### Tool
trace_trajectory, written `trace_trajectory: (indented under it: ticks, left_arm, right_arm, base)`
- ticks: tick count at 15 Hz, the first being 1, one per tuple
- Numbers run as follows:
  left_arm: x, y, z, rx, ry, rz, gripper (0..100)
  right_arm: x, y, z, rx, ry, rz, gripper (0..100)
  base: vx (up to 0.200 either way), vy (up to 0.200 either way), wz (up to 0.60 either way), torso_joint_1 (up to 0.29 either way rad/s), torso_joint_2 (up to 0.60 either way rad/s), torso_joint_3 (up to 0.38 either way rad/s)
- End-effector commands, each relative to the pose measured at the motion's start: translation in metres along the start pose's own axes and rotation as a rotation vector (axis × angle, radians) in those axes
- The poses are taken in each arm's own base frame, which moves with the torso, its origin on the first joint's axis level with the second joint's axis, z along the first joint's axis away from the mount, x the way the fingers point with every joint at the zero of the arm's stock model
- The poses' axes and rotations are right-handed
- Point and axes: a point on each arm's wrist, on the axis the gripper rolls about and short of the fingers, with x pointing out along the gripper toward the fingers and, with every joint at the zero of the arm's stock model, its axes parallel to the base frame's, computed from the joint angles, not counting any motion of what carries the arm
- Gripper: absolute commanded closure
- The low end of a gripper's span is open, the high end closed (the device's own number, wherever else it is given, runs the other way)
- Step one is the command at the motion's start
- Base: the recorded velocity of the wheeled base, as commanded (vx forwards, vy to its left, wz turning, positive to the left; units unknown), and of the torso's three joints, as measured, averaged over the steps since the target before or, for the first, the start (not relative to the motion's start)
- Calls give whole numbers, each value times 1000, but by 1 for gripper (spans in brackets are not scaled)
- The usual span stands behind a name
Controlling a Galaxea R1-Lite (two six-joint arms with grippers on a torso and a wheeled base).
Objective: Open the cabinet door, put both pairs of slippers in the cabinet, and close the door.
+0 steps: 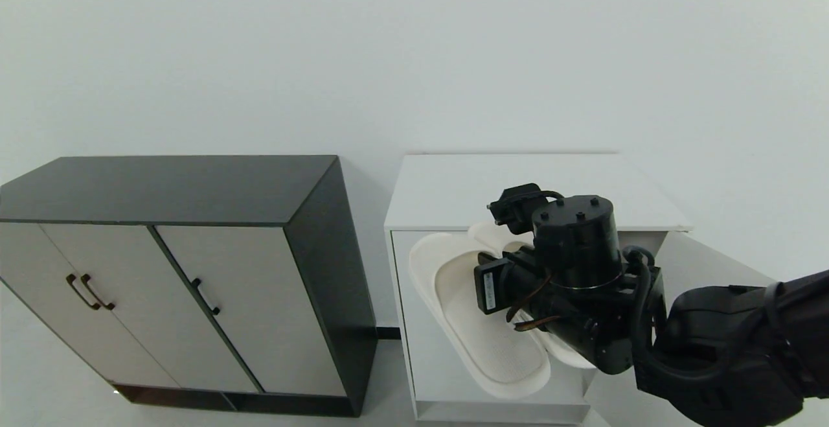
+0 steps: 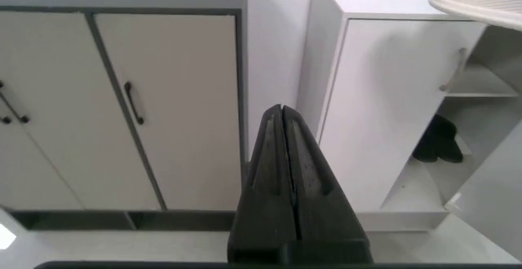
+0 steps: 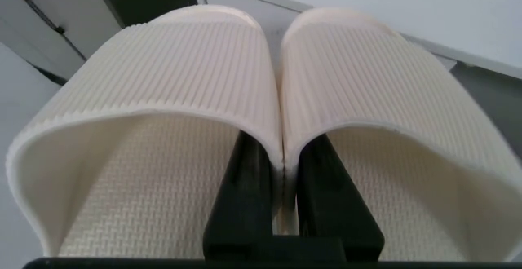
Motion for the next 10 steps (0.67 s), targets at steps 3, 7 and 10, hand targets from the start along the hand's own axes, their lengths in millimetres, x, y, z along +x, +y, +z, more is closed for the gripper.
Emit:
trace_trajectory:
  ticks: [3, 7, 10]
  left_arm:
    - [0, 0, 0, 0, 1, 0, 100]
    - [0, 0, 0, 0, 1, 2, 100]
    - [0, 0, 0, 1, 1, 0, 100]
  right_arm:
    - [0, 1, -1, -3, 4, 2, 100]
    - [0, 1, -4, -7, 12, 2, 100]
    - [0, 1, -5, -8, 13, 3, 100]
  base:
    - [0, 0, 0, 0, 0, 0]
    - [0, 0, 0, 0, 0, 0]
    - [0, -133, 0, 2, 3, 3]
